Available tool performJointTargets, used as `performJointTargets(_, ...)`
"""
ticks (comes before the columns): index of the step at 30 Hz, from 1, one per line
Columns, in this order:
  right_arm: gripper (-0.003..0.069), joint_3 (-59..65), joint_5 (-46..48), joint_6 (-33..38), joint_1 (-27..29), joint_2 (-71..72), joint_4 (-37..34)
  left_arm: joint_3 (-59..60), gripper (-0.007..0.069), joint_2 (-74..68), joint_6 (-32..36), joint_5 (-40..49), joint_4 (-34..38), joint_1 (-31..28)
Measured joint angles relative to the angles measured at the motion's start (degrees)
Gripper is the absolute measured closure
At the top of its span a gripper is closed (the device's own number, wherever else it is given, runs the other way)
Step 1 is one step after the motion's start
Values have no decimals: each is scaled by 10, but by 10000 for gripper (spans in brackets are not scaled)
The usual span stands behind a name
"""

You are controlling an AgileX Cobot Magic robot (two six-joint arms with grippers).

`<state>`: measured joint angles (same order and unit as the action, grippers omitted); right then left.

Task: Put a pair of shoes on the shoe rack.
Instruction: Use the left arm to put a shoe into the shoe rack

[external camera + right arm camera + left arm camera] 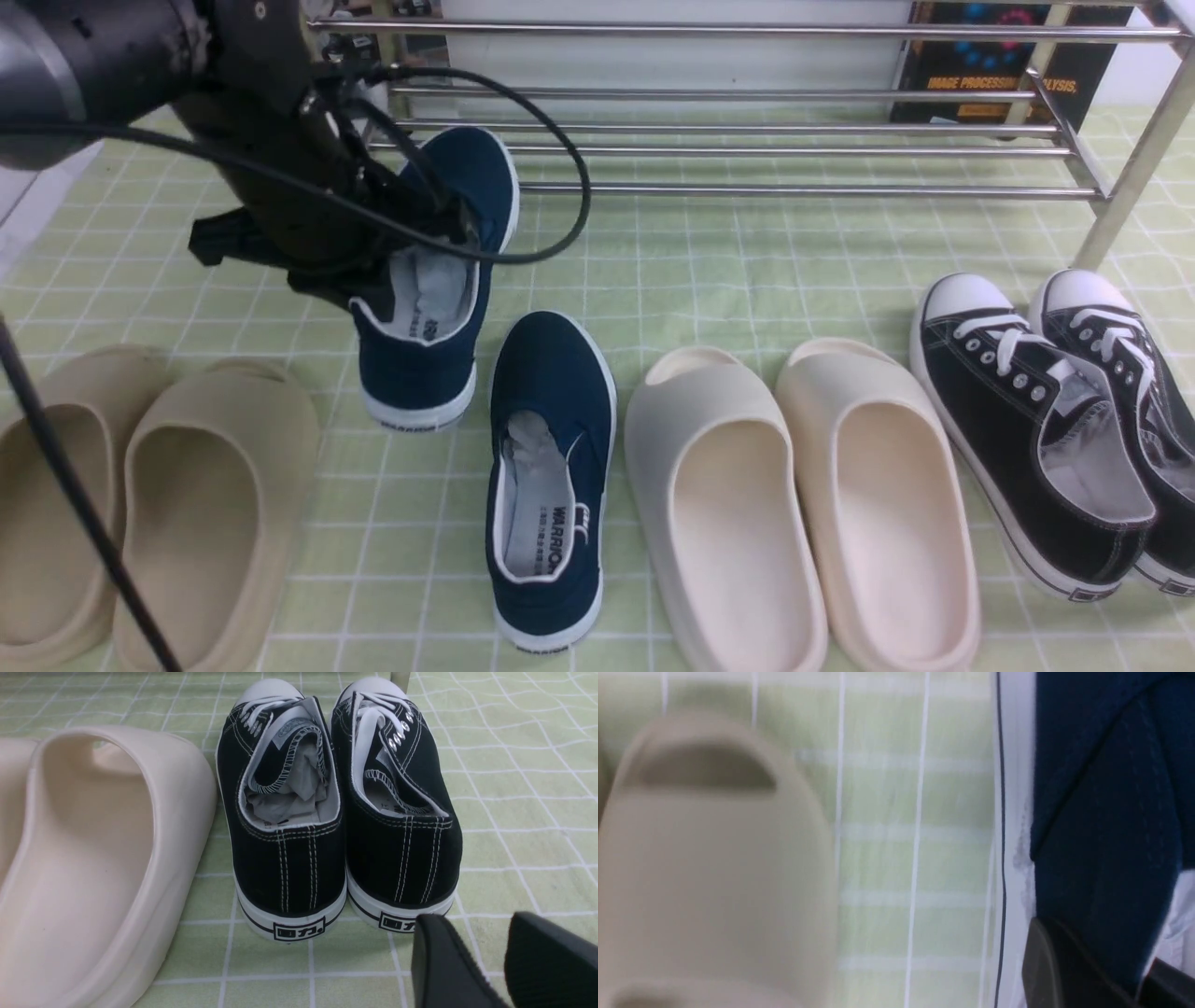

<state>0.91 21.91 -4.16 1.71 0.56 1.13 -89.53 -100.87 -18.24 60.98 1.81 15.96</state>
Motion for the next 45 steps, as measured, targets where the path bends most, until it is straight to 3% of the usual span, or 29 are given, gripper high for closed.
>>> performJointTargets(22, 413, 0, 0, 0, 0, 0, 0, -365, 617, -271, 14, 12, -14, -6)
performJointTargets(36, 413, 0, 0, 0, 0, 0, 0, -385, 617, -307, 14, -52, -18, -14)
performJointTargets(40, 413, 0, 0, 0, 0, 0, 0, -385, 601, -307, 14, -58, -18, -14)
performJointTargets(45, 413, 0, 0, 0, 0, 0, 0, -385, 526, -305, 14, -67, -18, -14)
